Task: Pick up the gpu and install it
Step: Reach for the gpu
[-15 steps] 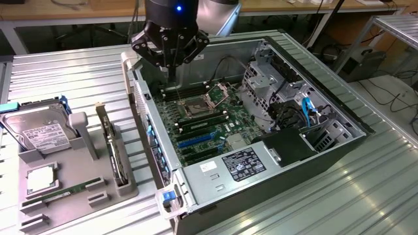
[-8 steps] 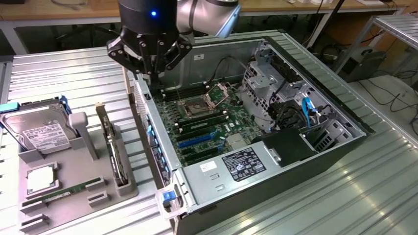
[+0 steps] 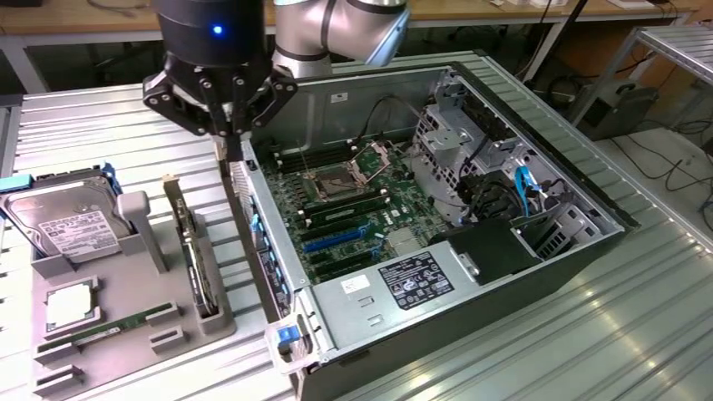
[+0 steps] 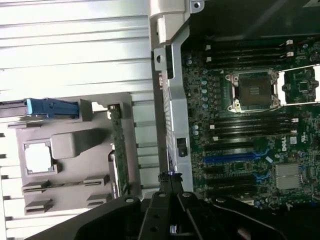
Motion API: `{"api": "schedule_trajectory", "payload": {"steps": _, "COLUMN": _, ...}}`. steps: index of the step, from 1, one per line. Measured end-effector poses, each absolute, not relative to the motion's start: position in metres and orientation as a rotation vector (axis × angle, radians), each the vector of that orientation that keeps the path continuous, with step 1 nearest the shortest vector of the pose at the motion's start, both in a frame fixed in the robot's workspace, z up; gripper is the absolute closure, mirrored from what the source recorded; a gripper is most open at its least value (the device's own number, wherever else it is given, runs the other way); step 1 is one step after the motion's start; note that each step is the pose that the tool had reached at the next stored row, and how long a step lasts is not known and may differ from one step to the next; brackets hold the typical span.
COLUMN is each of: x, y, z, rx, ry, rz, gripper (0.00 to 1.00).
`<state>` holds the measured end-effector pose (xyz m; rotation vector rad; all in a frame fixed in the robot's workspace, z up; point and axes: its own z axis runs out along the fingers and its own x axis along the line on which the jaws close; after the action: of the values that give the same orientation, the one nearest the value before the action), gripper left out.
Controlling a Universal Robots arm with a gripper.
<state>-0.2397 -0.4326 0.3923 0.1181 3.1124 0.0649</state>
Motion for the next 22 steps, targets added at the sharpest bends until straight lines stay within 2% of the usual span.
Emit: {"api": "schedule_trajectory", "payload": {"steps": 22, "x": -0.297, "y": -0.455, "z": 0.369, "rx": 0.118, "ry": 3.115, "rz": 0.063, "gripper": 0.89}}
